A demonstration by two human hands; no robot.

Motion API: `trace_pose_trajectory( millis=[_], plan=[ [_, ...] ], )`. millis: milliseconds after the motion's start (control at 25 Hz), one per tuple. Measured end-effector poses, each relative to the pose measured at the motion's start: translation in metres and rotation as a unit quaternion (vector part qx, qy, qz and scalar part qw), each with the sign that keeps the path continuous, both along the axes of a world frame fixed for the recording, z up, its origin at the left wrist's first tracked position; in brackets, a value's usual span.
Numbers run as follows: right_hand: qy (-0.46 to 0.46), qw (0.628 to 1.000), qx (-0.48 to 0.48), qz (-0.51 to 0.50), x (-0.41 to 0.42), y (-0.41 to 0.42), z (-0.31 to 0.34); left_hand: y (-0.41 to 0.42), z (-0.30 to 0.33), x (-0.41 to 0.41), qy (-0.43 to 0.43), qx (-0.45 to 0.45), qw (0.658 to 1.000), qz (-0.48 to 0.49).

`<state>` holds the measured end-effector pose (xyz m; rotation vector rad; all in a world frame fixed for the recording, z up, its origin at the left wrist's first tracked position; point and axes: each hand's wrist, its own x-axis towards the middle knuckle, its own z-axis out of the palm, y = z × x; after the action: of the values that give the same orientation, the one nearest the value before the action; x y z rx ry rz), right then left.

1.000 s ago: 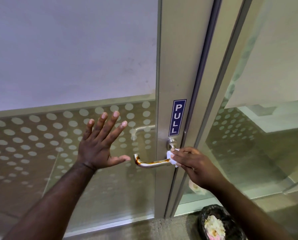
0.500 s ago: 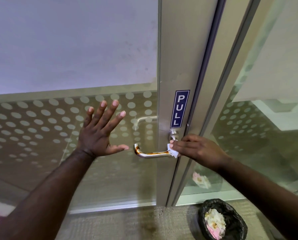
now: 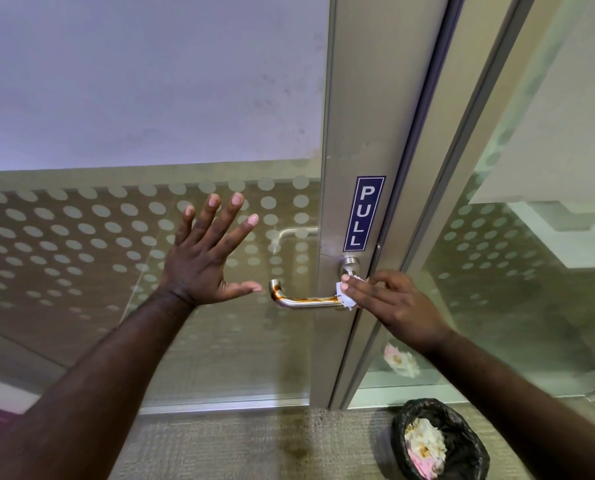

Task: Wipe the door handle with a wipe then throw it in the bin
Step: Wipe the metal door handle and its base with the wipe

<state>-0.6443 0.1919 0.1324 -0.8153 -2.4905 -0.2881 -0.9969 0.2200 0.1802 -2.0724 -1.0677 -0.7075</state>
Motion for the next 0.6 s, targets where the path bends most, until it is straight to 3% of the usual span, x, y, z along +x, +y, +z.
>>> trace_pose_trajectory(
  millis=[200, 400, 600],
  plan=[
    [-0.045, 0.997, -0.057, -0.009, 0.000, 0.000, 0.012, 0.000, -0.003, -0.003, 0.000, -0.013, 1.000, 0.002],
    [-0.026, 0.982, -0.145, -0.115, -0.009, -0.002, 0.021, 0.001, -0.006, -0.004, 0.004, -0.011, 1.000, 0.006],
    [-0.029, 0.974, -0.162, -0.157, -0.009, -0.010, 0.013, 0.001, -0.008, -0.005, 0.007, -0.006, 1.000, 0.009]
  ],
)
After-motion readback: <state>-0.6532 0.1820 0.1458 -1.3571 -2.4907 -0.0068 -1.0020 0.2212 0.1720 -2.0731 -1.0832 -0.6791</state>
